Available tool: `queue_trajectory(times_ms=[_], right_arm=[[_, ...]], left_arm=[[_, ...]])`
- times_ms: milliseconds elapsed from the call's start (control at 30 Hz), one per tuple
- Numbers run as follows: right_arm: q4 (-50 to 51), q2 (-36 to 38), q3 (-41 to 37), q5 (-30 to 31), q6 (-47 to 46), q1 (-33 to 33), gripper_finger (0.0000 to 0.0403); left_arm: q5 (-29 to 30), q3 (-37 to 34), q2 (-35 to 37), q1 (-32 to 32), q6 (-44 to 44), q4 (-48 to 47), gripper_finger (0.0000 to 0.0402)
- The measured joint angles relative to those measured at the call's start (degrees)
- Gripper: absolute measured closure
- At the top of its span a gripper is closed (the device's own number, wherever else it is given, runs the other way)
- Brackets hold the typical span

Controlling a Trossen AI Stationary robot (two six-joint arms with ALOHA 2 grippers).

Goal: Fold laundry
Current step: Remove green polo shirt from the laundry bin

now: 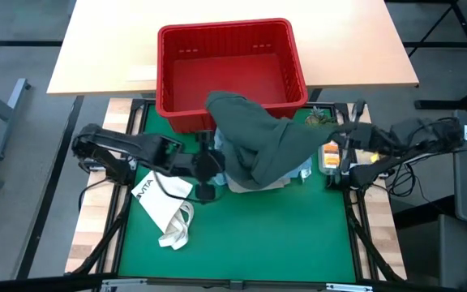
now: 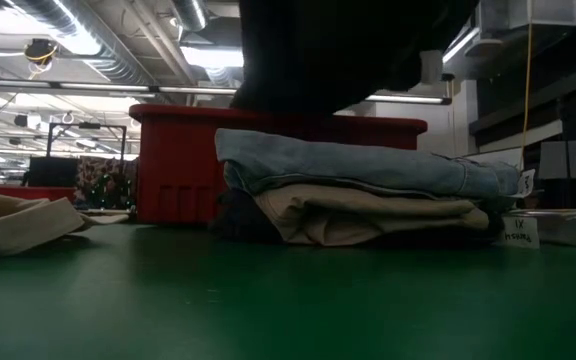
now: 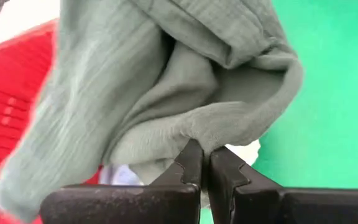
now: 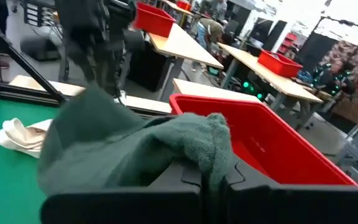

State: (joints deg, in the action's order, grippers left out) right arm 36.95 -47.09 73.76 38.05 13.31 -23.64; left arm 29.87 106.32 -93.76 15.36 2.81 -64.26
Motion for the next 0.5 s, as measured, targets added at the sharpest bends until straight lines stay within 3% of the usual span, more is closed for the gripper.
queue_trajectory(times_ms=[233, 367, 500], right_arm=[[5.50, -2.18, 9.05, 2.98, 1.24, 0.00, 0.0402], [4.83, -4.30, 14.50, 2.95, 6.42, 0.04, 0.0402], [4.67, -7.33, 20.78, 0.82, 8.75, 0.03, 0.0402]], left_arm=[[7.94, 15.77, 0.05, 3.30, 2.77, -10.17, 0.0401], [14.13, 23.92, 0.05, 4.36, 1.65, -9.62, 0.0401], [16.65, 28.79, 0.40, 5.08, -2.99, -5.93, 0.0401]])
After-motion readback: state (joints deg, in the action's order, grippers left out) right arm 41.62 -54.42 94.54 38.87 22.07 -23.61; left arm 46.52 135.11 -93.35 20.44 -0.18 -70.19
